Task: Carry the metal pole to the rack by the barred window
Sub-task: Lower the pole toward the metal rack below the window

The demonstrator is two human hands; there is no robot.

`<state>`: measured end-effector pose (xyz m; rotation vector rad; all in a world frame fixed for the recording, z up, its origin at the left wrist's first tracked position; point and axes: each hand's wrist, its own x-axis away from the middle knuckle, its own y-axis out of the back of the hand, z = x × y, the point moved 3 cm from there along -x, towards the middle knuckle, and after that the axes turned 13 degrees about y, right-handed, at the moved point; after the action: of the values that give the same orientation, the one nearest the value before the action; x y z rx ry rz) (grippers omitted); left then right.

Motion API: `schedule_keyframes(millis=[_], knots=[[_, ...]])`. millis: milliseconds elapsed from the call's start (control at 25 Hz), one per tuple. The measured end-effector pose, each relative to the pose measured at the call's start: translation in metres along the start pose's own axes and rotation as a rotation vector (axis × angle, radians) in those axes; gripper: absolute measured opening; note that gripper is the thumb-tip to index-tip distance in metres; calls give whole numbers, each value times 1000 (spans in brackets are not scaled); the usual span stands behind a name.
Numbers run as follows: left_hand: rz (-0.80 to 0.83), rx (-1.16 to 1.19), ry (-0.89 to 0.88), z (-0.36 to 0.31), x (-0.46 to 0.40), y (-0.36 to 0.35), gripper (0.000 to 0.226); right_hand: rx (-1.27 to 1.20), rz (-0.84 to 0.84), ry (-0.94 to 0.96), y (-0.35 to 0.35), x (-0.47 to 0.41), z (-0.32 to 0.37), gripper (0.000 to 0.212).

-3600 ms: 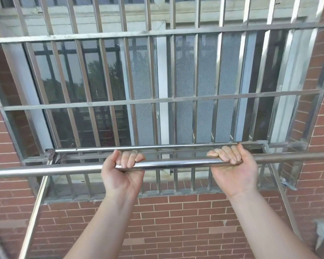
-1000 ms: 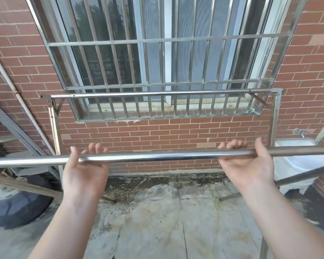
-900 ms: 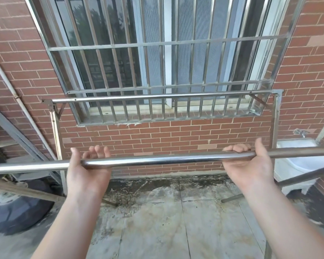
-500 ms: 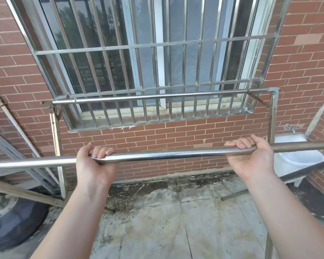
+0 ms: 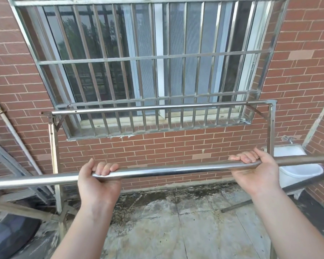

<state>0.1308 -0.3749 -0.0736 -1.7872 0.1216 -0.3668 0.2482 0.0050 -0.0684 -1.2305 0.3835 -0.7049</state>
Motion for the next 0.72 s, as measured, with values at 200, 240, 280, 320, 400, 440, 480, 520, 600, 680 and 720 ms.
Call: schedule_keyframes(millis=[200,240,280,320,400,440,480,520,600,680,720], knots=[[-16,-42,-39,3,13,13,41,54,-39,-7,6,-2,4,40],[-21,-49,-43,2,12,13,41,55,-42,-3,7,-3,4,39],[-26,-46,-40,1,12,13,40,48,-44,-6,9,-3,3,39],[-29,-36,-39,0,12,12,39,45,-42,-13,10,-3,2,40],[-42,-15,-44,0,12,10,36,49,-46,-24,13,-6,1,39],[-50,-10,-46,1,13,8,34,49,-51,-24,14,-7,2,36],[-62,-7,-43,2,14,8,34,48,-57,-24,14,-7,2,33],[-79,-1,-35,2,16,9,35,49,-66,-25,15,-5,3,32],[-109,4,-23,4,19,11,37,63,-75,-23,14,-3,6,32],[-122,0,-22,5,22,10,36,89,-84,-22,13,-1,9,32],[-125,3,-23,6,24,8,35,96,-98,-21,14,0,10,32]])
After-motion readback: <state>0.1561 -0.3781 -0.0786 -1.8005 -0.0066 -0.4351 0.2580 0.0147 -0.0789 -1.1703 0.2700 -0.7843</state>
